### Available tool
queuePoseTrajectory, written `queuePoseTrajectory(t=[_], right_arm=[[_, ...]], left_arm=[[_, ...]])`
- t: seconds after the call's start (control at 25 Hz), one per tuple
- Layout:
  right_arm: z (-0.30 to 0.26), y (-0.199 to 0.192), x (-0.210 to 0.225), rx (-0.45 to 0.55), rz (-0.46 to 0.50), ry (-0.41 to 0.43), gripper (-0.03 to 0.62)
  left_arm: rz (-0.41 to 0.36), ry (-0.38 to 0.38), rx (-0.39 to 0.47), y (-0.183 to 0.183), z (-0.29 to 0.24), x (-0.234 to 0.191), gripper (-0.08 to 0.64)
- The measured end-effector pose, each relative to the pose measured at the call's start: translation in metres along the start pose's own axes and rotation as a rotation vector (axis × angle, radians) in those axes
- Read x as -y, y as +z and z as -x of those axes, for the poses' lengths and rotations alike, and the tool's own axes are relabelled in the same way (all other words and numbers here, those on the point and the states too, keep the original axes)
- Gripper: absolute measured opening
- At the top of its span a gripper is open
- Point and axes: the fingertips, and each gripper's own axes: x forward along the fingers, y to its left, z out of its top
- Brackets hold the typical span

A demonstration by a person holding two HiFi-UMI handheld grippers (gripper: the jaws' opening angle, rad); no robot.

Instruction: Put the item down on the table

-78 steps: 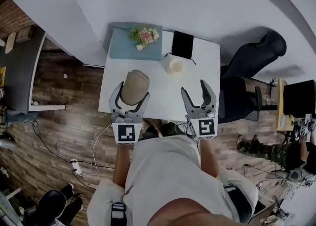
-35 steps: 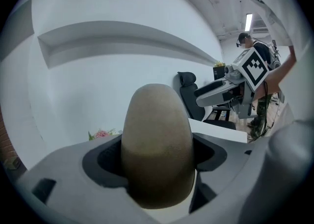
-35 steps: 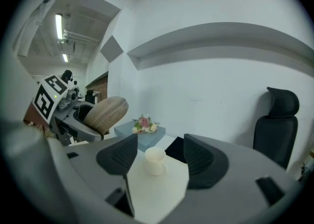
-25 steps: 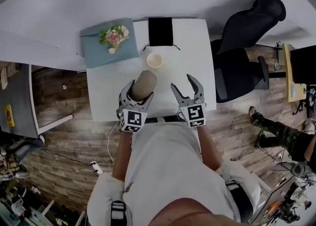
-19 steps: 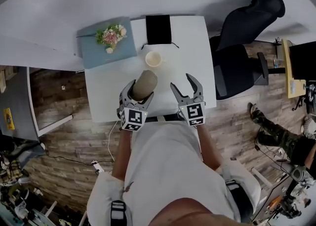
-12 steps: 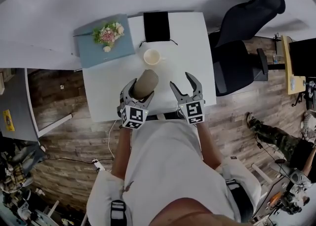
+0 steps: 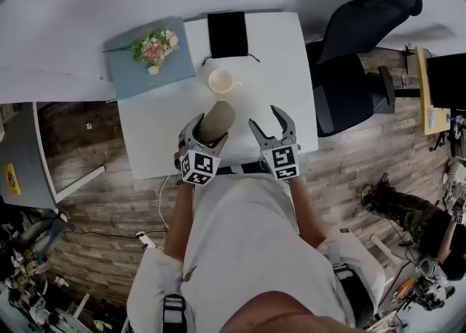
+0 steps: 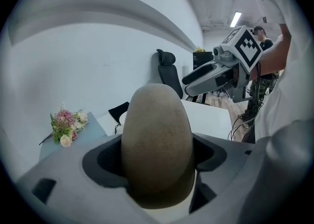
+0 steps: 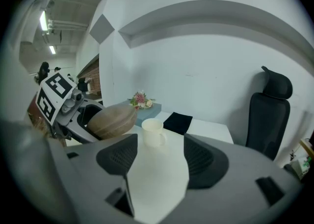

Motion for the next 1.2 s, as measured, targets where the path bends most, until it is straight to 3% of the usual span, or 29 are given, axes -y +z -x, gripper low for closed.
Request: queuePoseTrajectory(t=[1.2], right_arm=[[-0.026,-0.059,-0.004,-0.150,-0.030,0.030,0.296]], left_arm=[[-0.016,-0.115,-0.171,-0.046,-0.046,0.017,0.394]])
